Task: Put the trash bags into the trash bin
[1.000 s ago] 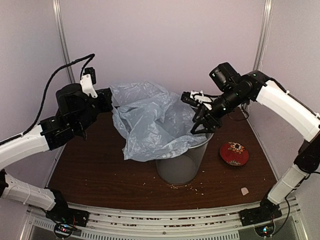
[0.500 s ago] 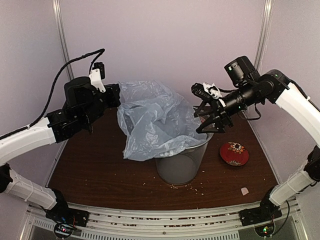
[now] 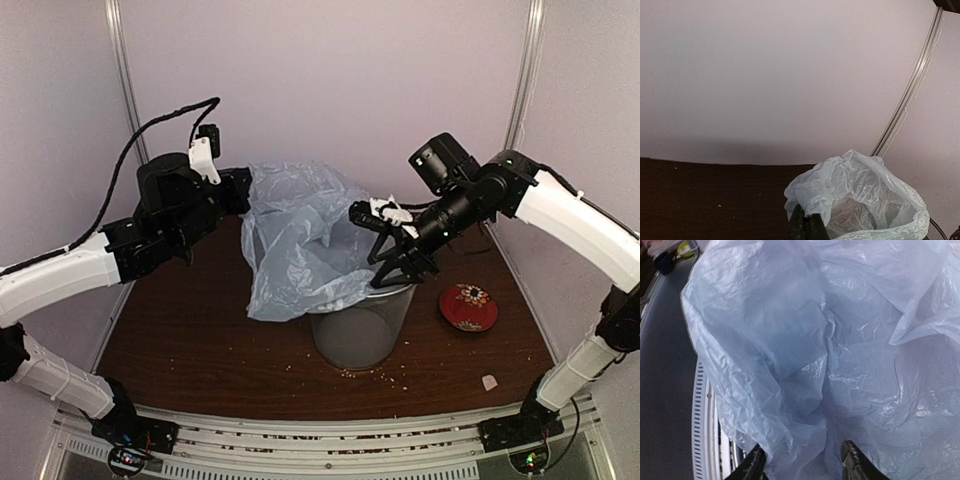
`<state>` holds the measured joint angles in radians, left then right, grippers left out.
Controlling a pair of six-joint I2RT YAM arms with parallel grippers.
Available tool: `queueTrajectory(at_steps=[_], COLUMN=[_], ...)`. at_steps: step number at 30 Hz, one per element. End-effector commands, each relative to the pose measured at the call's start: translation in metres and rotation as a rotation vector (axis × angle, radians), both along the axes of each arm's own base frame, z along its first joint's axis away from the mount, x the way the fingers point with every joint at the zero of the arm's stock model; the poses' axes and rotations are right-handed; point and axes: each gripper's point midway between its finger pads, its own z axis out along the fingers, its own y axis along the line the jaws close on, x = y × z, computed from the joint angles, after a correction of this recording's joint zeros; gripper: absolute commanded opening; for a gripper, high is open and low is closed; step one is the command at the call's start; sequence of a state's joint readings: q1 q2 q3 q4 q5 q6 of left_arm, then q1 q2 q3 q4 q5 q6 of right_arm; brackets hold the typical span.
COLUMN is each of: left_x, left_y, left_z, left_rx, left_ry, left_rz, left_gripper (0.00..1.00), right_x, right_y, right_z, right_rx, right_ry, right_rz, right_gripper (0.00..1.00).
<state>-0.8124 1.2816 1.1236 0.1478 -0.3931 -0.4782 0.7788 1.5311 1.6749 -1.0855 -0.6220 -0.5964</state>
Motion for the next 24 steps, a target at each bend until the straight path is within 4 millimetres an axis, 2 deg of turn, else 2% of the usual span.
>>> queueTrajectory(at_steps=[1,4,7,10,14,16,18,21,24], left_x=[0.002,0.002,0.002,-0.001,-0.003,-0.007,-0.011,-0.020,-0.039], left_y=[-0.008,-0.015,-0.023,-0.037,-0.055,-0.060,-0.065,-0.070,-0.068], left_z=[0.024,0.024,0.022,0.019,0.006,0.006,0.007,0.019,0.045], left_rx=[-0.061,-0.063,-0.082,-0.111,-0.147,-0.179,-0.199,-0.219,-0.232], left_ry=[-0.055,-0.054,-0.045,-0.033,0.010,0.009,0.004,-0.034,-0.123], left_rz=[-0.035,-0.066,-0.101,-0.168,-0.253,-0.294,-0.329,-0.394,-0.465], left_gripper=[0.00,0.00,0.00,0.00,0.00,0.00,0.00,0.00,0.00], right_x=[0.018,0.027,0.036,0.048,0.061,0.065,0.064,0.057,0.051], right_y=[0.011,0.013,0.010,0.002,-0.012,-0.020,-0.023,-0.027,-0.032], right_z=[0.008,0.013,0.013,0.005,-0.024,-0.041,-0.048,-0.047,-0.038], right_rx=[0.020,0.041,0.035,0.013,-0.057,-0.112,-0.139,-0.163,-0.175], right_ry=[-0.026,-0.035,-0.041,-0.051,-0.052,-0.066,-0.070,-0.073,-0.083], right_rz=[-0.072,-0.117,-0.154,-0.195,-0.238,-0.251,-0.247,-0.219,-0.200], right_gripper=[0.42,0.26,0.20,0.19,0.19,0.20,0.21,0.23,0.26])
